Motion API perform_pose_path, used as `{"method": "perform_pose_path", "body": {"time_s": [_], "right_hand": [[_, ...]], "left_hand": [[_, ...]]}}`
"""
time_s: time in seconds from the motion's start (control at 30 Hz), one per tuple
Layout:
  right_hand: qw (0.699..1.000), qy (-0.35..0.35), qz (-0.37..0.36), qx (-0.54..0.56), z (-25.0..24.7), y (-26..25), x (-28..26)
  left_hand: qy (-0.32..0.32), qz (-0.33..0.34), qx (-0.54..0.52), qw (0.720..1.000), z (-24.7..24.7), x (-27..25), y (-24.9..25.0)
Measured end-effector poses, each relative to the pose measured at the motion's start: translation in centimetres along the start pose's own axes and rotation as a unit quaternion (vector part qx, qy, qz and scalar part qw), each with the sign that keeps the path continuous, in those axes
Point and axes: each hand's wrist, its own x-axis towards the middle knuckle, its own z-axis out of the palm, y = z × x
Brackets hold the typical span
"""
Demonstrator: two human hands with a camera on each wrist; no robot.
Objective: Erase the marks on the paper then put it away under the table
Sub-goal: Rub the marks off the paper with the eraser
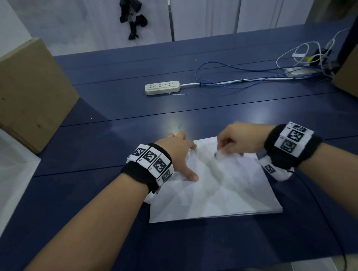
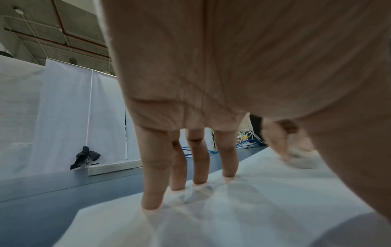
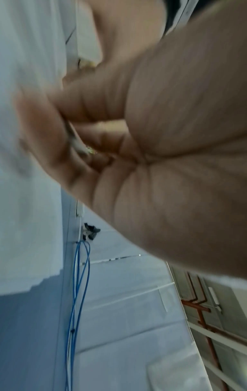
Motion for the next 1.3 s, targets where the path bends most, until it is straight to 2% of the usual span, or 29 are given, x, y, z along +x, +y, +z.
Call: {"method": "perform_pose_path", "body": {"time_s": [0.07, 0.13, 0.17, 0.27, 0.3, 0.33, 0.43, 0.5, 0.57, 0.67, 0.7, 0.73, 0.83, 0.9, 0.97, 1.07, 1.1, 1.13, 1.23, 1.3], "right_hand": [[0.996, 0.086, 0.036, -0.017, -0.5, 0.8, 0.9], [0.994, 0.101, 0.038, -0.005, -0.5, 1.1, 0.7], [0.998, 0.067, 0.021, 0.006, -0.4, 0.9, 0.2], [0.995, -0.096, -0.021, 0.027, 0.2, -0.7, -1.6], [0.993, -0.110, -0.024, 0.026, 0.3, -0.8, -1.8], [0.996, -0.090, -0.022, 0.018, 0.2, -0.8, -1.5], [0.998, 0.062, 0.028, -0.008, -0.6, 0.1, 0.4], [0.992, 0.114, 0.051, -0.007, -0.8, 0.4, 0.8], [0.997, 0.070, 0.021, 0.012, -0.7, 0.6, 0.2], [0.994, -0.094, -0.025, 0.040, 0.0, -0.7, -1.4], [0.992, -0.112, -0.027, 0.041, 0.2, -0.8, -1.5], [0.994, -0.099, -0.026, 0.036, 0.3, -0.7, -1.3], [0.999, 0.037, 0.032, -0.017, -0.3, 0.4, 0.2], [0.993, 0.097, 0.058, -0.038, -0.5, 0.9, 0.4], [0.997, 0.062, 0.035, -0.014, -0.4, 0.5, -0.4], [0.996, -0.085, -0.015, 0.036, 0.3, -1.0, -2.0], [0.995, -0.096, -0.021, 0.029, 0.4, -1.2, -2.0], [0.997, -0.074, -0.019, 0.015, 0.4, -1.0, -1.6], [0.997, 0.061, 0.036, -0.033, -0.4, 0.4, 0.2], [0.993, 0.097, 0.056, -0.037, -0.7, 1.0, 0.5]], "left_hand": [[-0.001, -0.001, 0.000, 1.000, 0.0, -0.1, 0.0], [0.001, -0.001, 0.001, 1.000, 0.0, -0.2, -0.1], [0.003, -0.001, 0.002, 1.000, 0.0, -0.1, -0.1], [0.000, -0.006, 0.007, 1.000, 0.0, -0.1, 0.0], [-0.003, -0.005, 0.009, 1.000, -0.1, 0.0, 0.1], [-0.005, -0.005, 0.010, 1.000, -0.1, 0.0, 0.2], [-0.005, -0.003, 0.008, 1.000, -0.2, 0.0, 0.1], [-0.002, -0.002, 0.007, 1.000, 0.0, -0.1, 0.0], [0.000, 0.000, 0.006, 1.000, 0.1, -0.2, 0.0], [-0.002, -0.001, 0.007, 1.000, 0.0, -0.1, -0.1], [-0.005, -0.002, 0.006, 1.000, -0.1, 0.0, 0.0], [-0.008, -0.003, 0.006, 1.000, -0.1, 0.0, 0.0], [-0.012, -0.005, 0.008, 1.000, -0.1, 0.0, 0.1], [-0.011, -0.005, 0.005, 1.000, -0.1, -0.1, 0.0], [-0.010, -0.005, 0.007, 1.000, 0.0, 0.0, 0.0], [-0.013, -0.007, 0.011, 1.000, -0.1, 0.1, 0.1], [-0.015, -0.007, 0.013, 1.000, -0.1, 0.2, 0.1], [-0.016, -0.007, 0.014, 1.000, -0.2, 0.2, 0.1], [-0.016, -0.008, 0.014, 1.000, -0.2, 0.1, 0.1], [-0.016, -0.009, 0.016, 1.000, -0.2, 0.1, 0.1]]}}
